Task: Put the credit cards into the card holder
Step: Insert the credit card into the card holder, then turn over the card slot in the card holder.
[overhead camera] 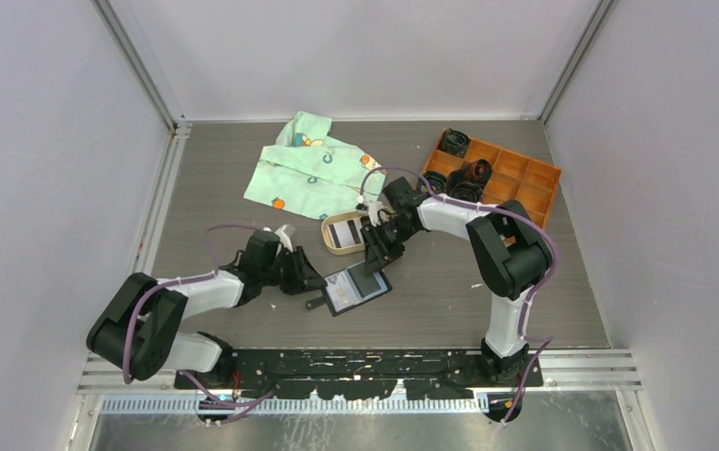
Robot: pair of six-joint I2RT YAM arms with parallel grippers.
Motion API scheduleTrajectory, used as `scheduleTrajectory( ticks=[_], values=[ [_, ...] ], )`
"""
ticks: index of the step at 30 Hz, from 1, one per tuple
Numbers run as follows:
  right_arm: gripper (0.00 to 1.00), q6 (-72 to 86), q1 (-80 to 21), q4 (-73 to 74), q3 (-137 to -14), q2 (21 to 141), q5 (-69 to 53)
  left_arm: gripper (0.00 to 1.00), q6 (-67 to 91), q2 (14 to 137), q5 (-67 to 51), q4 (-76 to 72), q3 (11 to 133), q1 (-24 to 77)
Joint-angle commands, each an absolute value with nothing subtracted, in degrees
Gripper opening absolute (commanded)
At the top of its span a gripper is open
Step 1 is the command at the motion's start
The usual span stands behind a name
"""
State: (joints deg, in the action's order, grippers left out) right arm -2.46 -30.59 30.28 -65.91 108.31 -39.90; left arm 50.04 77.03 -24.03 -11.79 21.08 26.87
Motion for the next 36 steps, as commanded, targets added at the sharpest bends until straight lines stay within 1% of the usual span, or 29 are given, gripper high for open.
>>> scheduleTrajectory(
  ticks=[1, 5, 13, 18, 22, 27, 36],
  values=[
    [0.43, -2.2, -30.59, 30.71, -67.45, 107.92, -35.29, 0.32, 47.45, 78.83, -23.71, -10.95, 24.15, 26.65],
    [0.43, -1.27, -30.43, 30.47, -67.5, 107.93, -37.53, 0.32, 46.98, 80.17, -24.01, -10.81, 25.47, 26.63],
    [0.38, 6.68, -28.14, 24.65, -65.24, 107.03, -47.84, 0.31, 46.16, 79.24, -23.86, -8.99, 26.61, 26.63],
    [0.36, 9.7, -27.24, 21.82, -64.14, 106.59, -51.47, 0.31, 45.8, 78.83, -23.67, -8.16, 26.86, 26.63],
    [0.34, 11.11, -27.14, 20.74, -63.94, 106.86, -53.47, 0.31, 45.17, 77.97, -23.16, -6.6, 27.34, 26.62],
    [0.3, 13.48, -27.1, 18.48, -63.25, 106.94, -55.41, 0.31, 43.9, 75.63, -21.65, -3.53, 27.72, 26.64],
    [0.29, 17.01, -27.15, 15.75, -62.41, 107.14, -57.28, 0.32, 42.55, 70.82, -19.6, -0.18, 27.77, 26.59]
  ],
)
